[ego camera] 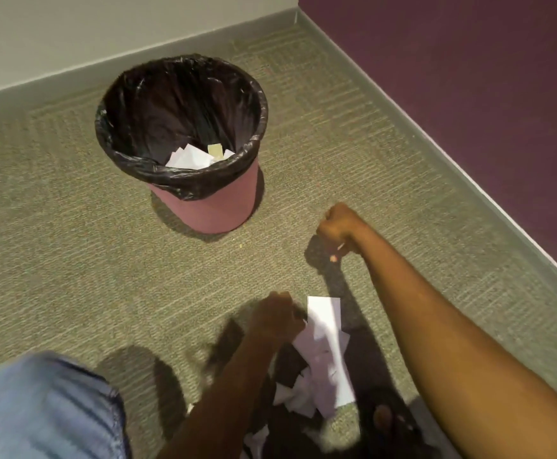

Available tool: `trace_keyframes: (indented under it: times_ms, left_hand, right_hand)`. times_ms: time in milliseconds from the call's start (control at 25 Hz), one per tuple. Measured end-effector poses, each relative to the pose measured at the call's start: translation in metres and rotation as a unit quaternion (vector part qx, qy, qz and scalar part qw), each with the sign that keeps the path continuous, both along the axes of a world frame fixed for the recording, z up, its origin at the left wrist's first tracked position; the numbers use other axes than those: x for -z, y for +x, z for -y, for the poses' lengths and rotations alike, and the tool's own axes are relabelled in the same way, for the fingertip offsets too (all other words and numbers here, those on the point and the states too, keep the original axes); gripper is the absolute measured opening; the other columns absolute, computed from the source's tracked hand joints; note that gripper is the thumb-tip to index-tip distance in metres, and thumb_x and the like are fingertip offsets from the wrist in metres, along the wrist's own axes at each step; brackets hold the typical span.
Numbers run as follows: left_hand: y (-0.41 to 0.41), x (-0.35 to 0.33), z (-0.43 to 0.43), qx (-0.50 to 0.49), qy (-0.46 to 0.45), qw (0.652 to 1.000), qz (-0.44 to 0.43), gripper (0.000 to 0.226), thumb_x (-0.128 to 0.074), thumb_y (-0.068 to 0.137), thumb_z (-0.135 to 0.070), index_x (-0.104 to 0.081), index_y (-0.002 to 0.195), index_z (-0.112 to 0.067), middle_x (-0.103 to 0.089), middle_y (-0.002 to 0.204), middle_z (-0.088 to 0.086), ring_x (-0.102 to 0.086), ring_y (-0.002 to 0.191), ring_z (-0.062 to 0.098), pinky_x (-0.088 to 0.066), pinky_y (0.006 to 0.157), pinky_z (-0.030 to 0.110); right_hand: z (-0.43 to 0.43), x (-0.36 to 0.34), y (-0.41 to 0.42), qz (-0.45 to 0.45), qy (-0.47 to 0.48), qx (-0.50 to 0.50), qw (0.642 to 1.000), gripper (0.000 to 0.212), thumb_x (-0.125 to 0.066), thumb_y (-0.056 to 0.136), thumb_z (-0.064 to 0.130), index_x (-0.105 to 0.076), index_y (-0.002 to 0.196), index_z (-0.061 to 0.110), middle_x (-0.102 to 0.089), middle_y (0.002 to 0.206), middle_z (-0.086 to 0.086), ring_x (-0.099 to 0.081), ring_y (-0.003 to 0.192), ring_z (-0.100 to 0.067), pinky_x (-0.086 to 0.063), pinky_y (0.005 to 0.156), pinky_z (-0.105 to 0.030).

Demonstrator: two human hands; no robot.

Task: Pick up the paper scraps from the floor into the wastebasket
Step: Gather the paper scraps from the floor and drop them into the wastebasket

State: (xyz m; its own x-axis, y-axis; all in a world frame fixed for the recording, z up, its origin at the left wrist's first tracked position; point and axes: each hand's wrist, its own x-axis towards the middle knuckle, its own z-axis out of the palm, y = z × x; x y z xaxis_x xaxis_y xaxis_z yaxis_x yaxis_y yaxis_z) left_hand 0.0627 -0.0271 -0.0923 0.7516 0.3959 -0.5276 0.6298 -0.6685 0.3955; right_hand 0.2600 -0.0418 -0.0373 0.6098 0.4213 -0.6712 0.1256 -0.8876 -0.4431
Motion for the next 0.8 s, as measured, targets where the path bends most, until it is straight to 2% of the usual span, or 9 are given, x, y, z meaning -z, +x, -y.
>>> trace_keyframes:
  times_ms: [80, 160, 240, 280, 360, 480, 560, 680, 800]
  left_hand:
    - [-0.010, 0.020, 0.019, 0.021, -0.034, 0.997, -0.067, 0.057, -0.064, 0.085, -0.043, -0.048, 0.129, -0.010, -0.049, 0.130, 0.012, -0.044, 0.127, 0.031, -0.038, 0.103, 0.041]
    - [-0.015, 0.035, 0.027, 0.007, -0.067, 0.996, -0.063, 0.072, -0.066, 0.082, -0.046, -0.038, 0.138, -0.010, -0.043, 0.141, 0.011, -0.039, 0.133, 0.031, -0.036, 0.108, 0.044]
    - [-0.014, 0.043, 0.029, 0.009, -0.075, 0.996, -0.046, 0.074, -0.067, 0.081, -0.042, -0.036, 0.140, -0.010, -0.041, 0.144, 0.010, -0.037, 0.135, 0.030, -0.036, 0.109, 0.044]
    - [-0.014, 0.044, 0.030, 0.009, -0.072, 0.996, -0.041, 0.074, -0.068, 0.081, -0.041, -0.035, 0.140, -0.010, -0.040, 0.144, 0.011, -0.037, 0.135, 0.031, -0.036, 0.108, 0.044]
    - [-0.018, 0.046, 0.035, 0.002, -0.041, 0.998, -0.042, 0.086, -0.069, 0.079, -0.048, -0.028, 0.143, -0.009, -0.034, 0.146, 0.012, -0.034, 0.135, 0.033, -0.035, 0.106, 0.046]
    - [-0.030, 0.051, 0.050, 0.026, 0.027, 0.998, -0.049, 0.109, -0.068, 0.071, -0.064, -0.017, 0.148, -0.007, -0.029, 0.148, 0.013, -0.033, 0.134, 0.034, -0.034, 0.105, 0.046]
    - [-0.036, 0.055, 0.064, 0.032, 0.086, 0.996, -0.023, 0.116, -0.071, 0.058, -0.072, -0.032, 0.143, -0.004, -0.043, 0.138, 0.015, -0.046, 0.121, 0.033, -0.043, 0.096, 0.045]
    - [-0.038, 0.056, 0.083, 0.058, 0.147, 0.986, -0.052, 0.115, -0.074, 0.041, -0.076, -0.052, 0.126, -0.003, -0.058, 0.114, 0.013, -0.058, 0.095, 0.028, -0.049, 0.078, 0.039]
    - [-0.041, 0.068, 0.094, 0.082, 0.160, 0.982, -0.056, 0.097, -0.077, 0.057, -0.063, -0.051, 0.127, -0.002, -0.059, 0.117, 0.015, -0.060, 0.095, 0.028, -0.048, 0.078, 0.038]
  right_hand:
    - [0.015, 0.026, -0.016, 0.015, -0.041, -0.032, 0.999, 0.019, -0.066, 0.075, -0.007, -0.063, 0.094, -0.009, -0.064, 0.087, -0.025, -0.069, 0.071, -0.040, -0.061, 0.059, -0.048]
    - [0.027, 0.047, -0.027, 0.046, -0.074, -0.073, 0.994, 0.018, -0.065, 0.082, 0.004, -0.062, 0.097, -0.004, -0.060, 0.083, -0.015, -0.066, 0.074, -0.033, -0.057, 0.058, -0.035]
    - [0.036, 0.061, -0.034, 0.064, -0.124, -0.128, 0.982, 0.027, -0.069, 0.079, 0.013, -0.066, 0.101, -0.003, -0.060, 0.078, -0.007, -0.066, 0.073, -0.027, -0.051, 0.053, -0.029]
    - [0.039, 0.067, -0.038, 0.068, -0.145, -0.145, 0.976, 0.034, -0.073, 0.077, 0.020, -0.067, 0.104, 0.000, -0.061, 0.079, -0.005, -0.066, 0.073, -0.025, -0.051, 0.056, -0.028]
    - [0.047, 0.076, -0.048, 0.071, -0.169, -0.135, 0.974, 0.054, -0.080, 0.074, 0.037, -0.062, 0.115, 0.006, -0.066, 0.100, -0.005, -0.066, 0.091, -0.027, -0.053, 0.074, -0.033]
    - [0.062, 0.097, -0.072, 0.085, -0.175, -0.084, 0.977, 0.075, -0.083, 0.066, 0.052, -0.051, 0.121, 0.013, -0.062, 0.117, -0.007, -0.064, 0.105, -0.030, -0.048, 0.071, -0.034]
    - [0.074, 0.113, -0.093, 0.114, -0.170, -0.071, 0.976, 0.076, -0.083, 0.067, 0.047, -0.046, 0.122, 0.010, -0.059, 0.116, -0.011, -0.063, 0.104, -0.032, -0.050, 0.072, -0.036]
    - [0.087, 0.126, -0.119, 0.231, -0.151, -0.088, 0.957, 0.065, -0.076, 0.077, 0.030, -0.041, 0.124, 0.001, -0.055, 0.117, -0.016, -0.060, 0.100, -0.035, -0.053, 0.074, -0.040]
    - [0.083, 0.121, -0.113, 0.194, -0.120, -0.060, 0.972, 0.064, -0.078, 0.075, 0.024, -0.042, 0.124, 0.005, -0.055, 0.117, -0.015, -0.059, 0.105, -0.036, -0.051, 0.079, -0.042]
